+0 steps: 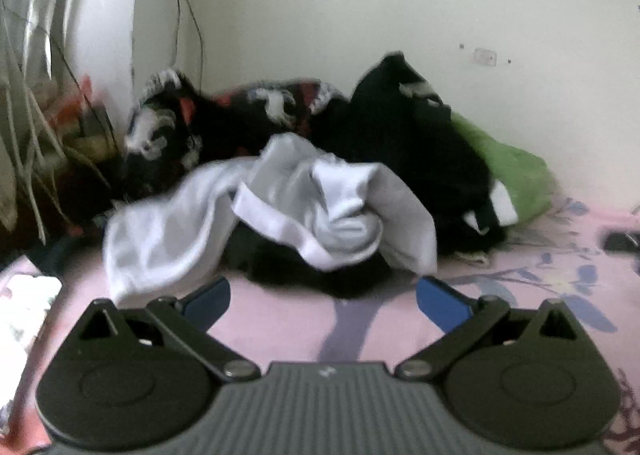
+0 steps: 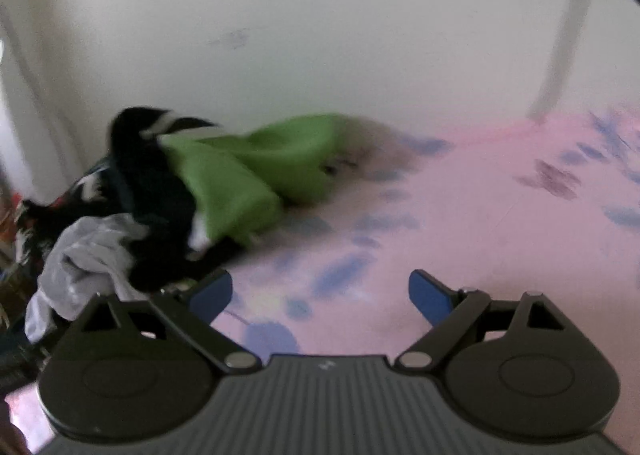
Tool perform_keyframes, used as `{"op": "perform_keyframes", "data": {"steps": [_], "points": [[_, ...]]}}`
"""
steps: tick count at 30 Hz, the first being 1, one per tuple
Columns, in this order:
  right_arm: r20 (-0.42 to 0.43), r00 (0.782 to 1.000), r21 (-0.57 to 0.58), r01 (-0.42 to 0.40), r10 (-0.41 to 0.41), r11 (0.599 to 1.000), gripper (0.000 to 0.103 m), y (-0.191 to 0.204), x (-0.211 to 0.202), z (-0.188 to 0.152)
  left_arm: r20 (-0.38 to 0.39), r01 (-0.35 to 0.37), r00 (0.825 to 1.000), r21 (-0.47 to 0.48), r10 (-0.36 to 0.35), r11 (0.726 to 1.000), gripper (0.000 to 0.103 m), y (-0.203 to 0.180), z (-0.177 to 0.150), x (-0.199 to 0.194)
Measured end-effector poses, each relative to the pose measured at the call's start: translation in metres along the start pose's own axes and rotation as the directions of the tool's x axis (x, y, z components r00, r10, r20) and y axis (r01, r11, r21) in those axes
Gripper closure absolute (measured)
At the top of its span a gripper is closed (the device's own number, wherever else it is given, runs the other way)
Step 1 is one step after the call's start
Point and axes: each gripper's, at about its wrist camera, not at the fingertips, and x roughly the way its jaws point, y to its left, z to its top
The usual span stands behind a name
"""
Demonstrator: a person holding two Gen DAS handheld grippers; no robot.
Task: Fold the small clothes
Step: 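Move both grippers toward the clothes pile on the bed, then grasp the green-and-black knit garment with the right gripper and lift it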
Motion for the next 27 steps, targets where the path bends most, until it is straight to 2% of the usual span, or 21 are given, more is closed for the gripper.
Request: {"op": "perform_keyframes", "data": {"steps": [2, 4, 5, 6, 8, 10, 12, 14, 16, 19, 22, 24, 27], "points": [[-0.040, 0.997, 0.037, -0.066, 0.067, 0.997, 0.020, 0.013, 0.026, 0.016, 0.035, -0.007, 0.999, 0.006, 0.006, 1.000, 0.001, -0.002, 0.000, -0.003], [-0.113, 0.989, 0.119, -0.087, 0.100, 0.989, 0.021, 0.021, 0.061, 0.028, 0.076, -0.018, 0.997, 0.026, 0.016, 1.000, 0.001, -0.005, -0.003, -0.009], [-0.129, 0.986, 0.142, -0.084, 0.103, 0.986, 0.031, 0.025, 0.073, 0.029, 0.095, -0.024, 0.995, 0.041, 0.020, 0.999, 0.001, -0.007, -0.005, -0.014], [-0.152, 0.982, 0.154, -0.092, 0.116, 0.984, 0.063, 0.029, 0.088, 0.033, 0.108, -0.030, 0.994, 0.052, 0.025, 0.998, 0.001, -0.010, -0.006, -0.016], [-0.211, 0.969, 0.176, -0.089, 0.126, 0.980, 0.098, 0.032, 0.107, 0.037, 0.122, -0.041, 0.992, 0.071, 0.032, 0.997, 0.000, -0.013, -0.007, -0.018], [-0.167, 0.978, 0.213, -0.088, 0.125, 0.973, 0.102, 0.027, 0.103, 0.045, 0.125, -0.038, 0.992, 0.070, 0.029, 0.997, 0.000, -0.012, -0.008, -0.020], [-0.014, 0.994, 0.199, -0.105, 0.110, 0.974, 0.103, 0.011, 0.067, 0.067, 0.125, -0.029, 0.992, 0.052, 0.023, 0.998, 0.000, -0.008, -0.007, -0.020], [0.074, 0.989, 0.245, -0.140, 0.126, 0.959, 0.103, -0.012, 0.030, 0.084, 0.129, -0.018, 0.992, 0.029, 0.014, 0.999, 0.000, -0.004, -0.007, -0.021], [0.176, 0.977, 0.236, -0.157, 0.117, 0.959, 0.103, -0.034, -0.020, 0.098, 0.135, -0.003, 0.991, 0.017, 0.001, 1.000, 0.000, -0.002, -0.008, -0.023], [0.311, 0.948, 0.165, -0.126, 0.070, 0.978, 0.103, -0.061, -0.100, 0.103, 0.129, 0.047, 0.990, 0.017, -0.049, 0.999, 0.000, 0.001, -0.007, -0.023], [0.391, 0.920, 0.138, -0.072, 0.013, 0.988, 0.103, -0.092, -0.179, 0.087, 0.096, 0.155, 0.983, 0.006, -0.155, 0.988, 0.000, 0.002, 0.001, -0.025], [0.423, 0.906, 0.137, -0.047, -0.016, 0.990, 0.103, -0.114, -0.223, 0.069, 0.085, 0.245, 0.966, -0.013, -0.243, 0.969, 0.000, -0.002, 0.009, -0.031], [0.432, 0.890, 0.192, 0.067, -0.145, 0.979, 0.103, -0.144, -0.270, 0.036, 0.097, 0.347, 0.933, -0.005, -0.345, 0.938, 0.000, -0.017, 0.019, -0.042]]}}
